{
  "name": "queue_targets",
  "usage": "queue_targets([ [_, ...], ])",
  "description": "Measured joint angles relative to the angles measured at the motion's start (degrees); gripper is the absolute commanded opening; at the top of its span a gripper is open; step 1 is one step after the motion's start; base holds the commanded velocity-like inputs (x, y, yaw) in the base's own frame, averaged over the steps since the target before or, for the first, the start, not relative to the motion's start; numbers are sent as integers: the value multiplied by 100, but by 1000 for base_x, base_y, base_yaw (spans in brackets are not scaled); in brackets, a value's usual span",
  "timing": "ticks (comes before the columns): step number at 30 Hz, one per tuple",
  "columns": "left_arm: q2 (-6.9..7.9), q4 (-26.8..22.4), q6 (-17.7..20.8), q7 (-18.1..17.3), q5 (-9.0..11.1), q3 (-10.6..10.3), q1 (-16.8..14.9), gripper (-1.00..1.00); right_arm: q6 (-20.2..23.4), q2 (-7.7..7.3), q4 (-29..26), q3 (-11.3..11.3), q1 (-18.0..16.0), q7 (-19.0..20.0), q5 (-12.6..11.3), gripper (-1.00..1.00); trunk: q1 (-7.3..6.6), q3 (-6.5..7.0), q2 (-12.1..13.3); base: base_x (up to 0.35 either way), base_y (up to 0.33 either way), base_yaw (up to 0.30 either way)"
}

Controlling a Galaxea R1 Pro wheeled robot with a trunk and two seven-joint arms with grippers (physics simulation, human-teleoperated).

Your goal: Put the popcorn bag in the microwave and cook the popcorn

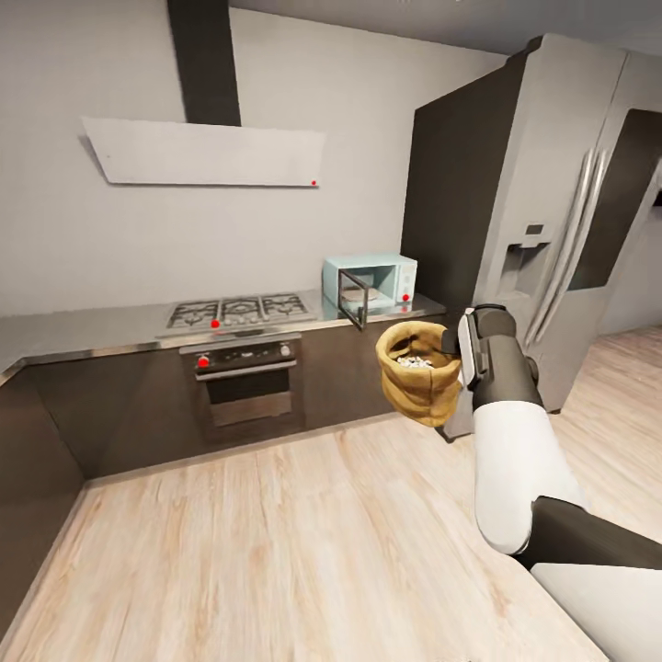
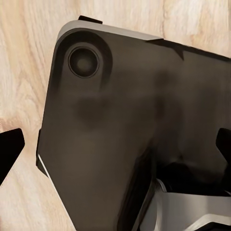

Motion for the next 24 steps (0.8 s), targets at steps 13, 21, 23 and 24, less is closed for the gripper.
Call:
queue_targets([
  [13,0,1,0,0,-29,-8,0,100,0,3,0,6,0,0,-2,-100,0,34,0,0,0,-247],
  [21,0,-2,0,0,-29,-8,0,100,0,1,0,3,0,0,-2,-100,0,55,0,0,0,-247],
  [23,0,-5,0,0,-29,-8,0,100,0,0,0,0,0,0,-2,-100,0,60,0,0,0,-247],
  [24,0,-5,0,0,-29,-8,0,100,0,0,2,-1,0,0,-2,-100,0,63,0,0,0,-247],
])
